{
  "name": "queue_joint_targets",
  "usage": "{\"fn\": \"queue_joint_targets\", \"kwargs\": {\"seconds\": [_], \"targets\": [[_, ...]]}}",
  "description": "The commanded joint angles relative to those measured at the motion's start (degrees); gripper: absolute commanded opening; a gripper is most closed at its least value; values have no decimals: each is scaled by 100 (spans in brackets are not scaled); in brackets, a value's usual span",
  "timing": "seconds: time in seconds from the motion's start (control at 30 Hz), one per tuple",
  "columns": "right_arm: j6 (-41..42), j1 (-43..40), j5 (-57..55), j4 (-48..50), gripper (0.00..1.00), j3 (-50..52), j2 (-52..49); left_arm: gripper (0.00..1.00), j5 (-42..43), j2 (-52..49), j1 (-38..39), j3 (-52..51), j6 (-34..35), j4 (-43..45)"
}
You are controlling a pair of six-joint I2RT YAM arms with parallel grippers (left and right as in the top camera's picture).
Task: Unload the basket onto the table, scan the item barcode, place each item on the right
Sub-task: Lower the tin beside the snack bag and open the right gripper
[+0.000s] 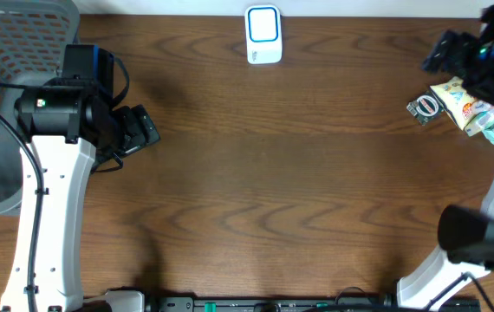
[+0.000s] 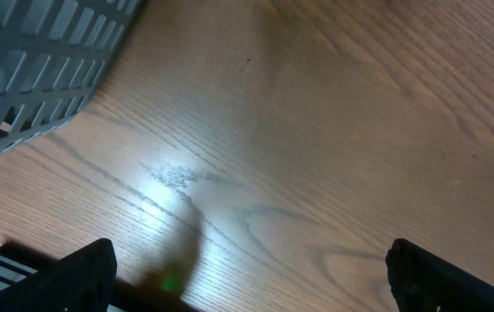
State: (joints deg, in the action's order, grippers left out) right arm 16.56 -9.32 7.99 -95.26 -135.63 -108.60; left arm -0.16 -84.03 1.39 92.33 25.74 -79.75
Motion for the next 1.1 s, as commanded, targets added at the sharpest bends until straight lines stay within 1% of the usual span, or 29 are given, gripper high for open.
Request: {"fn": "queue_joint_targets", "kwargs": {"seconds": [0.0,0.13,0.27,0.37,0.5,0.57,0.67,0.77,1.07], "targets": [[-140,693,-271,-170,90,-33,459,98,-35,-31,-2,7,52,-35],[-140,1390,-1067,-203,91,120,942,98,-35,-31,-2,7,52,-35],[-140,2048,-1178,-199,92,608,1561,98,-35,-31,-4,7,52,-35],[-138,2321,-1362,-140,93,1174,2031,98,-35,-31,-4,7,52,-35],[-48,2522,-1705,-33,95,2201,2651,98,-35,-31,-4,7,52,-35],[234,2562,-1515,31,99,2704,2889,98,-35,-31,-4,7,52,-35],[428,2555,-1001,-79,99,3287,3073,98,-35,-31,-2,7,52,-35],[424,2555,-664,-122,99,3526,3067,98,-35,-31,-4,7,52,-35],[417,2546,-654,-149,99,3818,3025,97,-35,-31,-2,7,52,-35]]}}
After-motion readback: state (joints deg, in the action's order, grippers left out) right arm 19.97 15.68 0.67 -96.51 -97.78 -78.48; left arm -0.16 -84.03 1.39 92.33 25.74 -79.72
